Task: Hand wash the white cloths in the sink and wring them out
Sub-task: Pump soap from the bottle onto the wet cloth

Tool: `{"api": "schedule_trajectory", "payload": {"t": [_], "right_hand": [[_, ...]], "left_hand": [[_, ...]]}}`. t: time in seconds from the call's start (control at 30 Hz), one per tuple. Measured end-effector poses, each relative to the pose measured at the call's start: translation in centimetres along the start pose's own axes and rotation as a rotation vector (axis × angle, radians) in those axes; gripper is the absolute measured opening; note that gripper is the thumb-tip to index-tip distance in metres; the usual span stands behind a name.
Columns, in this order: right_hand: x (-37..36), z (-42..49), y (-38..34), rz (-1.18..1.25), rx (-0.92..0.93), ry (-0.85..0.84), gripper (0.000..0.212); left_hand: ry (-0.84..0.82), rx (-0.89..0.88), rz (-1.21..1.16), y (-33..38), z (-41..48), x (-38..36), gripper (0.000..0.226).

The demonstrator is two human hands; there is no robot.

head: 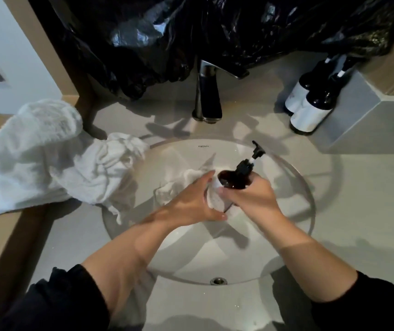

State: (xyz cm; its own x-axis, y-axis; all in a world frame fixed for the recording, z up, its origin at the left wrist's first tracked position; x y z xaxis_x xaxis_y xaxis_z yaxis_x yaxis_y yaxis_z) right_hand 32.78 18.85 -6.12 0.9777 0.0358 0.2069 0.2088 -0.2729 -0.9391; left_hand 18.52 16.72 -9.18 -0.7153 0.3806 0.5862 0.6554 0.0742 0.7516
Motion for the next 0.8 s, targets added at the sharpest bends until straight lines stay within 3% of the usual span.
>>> {"api": "schedule_trajectory", "payload": {"t": [0.07,0.13,0.2,0.37,0.47,0.67,0.8], "right_hand": [[-1.6,-1.0,2.4,0.062,-0.145,-0.121,0.068],[-1.9,-1.4,3.0,0.012,-0.178,-0.174,0.11],[-1.6,-1.2,2.4,-0.04,-0.104,-0.175,0.125],[-2.6,0.1,0.8,-0.329,-0.012,-0.327,0.11],[-3.2,1.0,0.3,-0.425,-0.011,-0.407,0.11],[-3.4,1.6,-0.7,-0.371,0.078,-0.349,0.089],[-3.0,1.1,0.7,-0.292,0.068,-0.275,0.085]], "left_hand": [[-0.054,0.079,-0.035,-0.9,-1.3,-1.3,0.086],[-0.059,0.19,-0.057,-2.0,-2.3,-2.1,0.07],[-0.077,0.271,-0.022,-2.6,-2.7,-2.4,0.059],[-0.081,0.361,0.037,-2.8,-3.1,-2.3,0.05],[-0.06,0.415,0.077,-3.4,-3.0,-2.2,0.056],[0.054,0.439,0.154,-3.5,-2.4,-1.6,0.052],[0.034,0.417,0.228,-3.5,-2.4,-1.4,0.049]]}}
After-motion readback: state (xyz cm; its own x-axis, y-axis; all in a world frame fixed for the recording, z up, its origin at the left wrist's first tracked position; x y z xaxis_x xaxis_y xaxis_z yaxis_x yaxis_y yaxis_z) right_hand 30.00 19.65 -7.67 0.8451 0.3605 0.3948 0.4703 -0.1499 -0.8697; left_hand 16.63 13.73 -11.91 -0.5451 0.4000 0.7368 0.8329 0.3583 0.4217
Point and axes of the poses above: each hand's wrist, its own z-axis towards the middle knuckle, its own x-axis out of the back of the hand, y = z × x, the point moved 6 cm from there along z, towards the middle knuckle, and after that the axes turned 14 degrees about z, right-handed, at the moved point
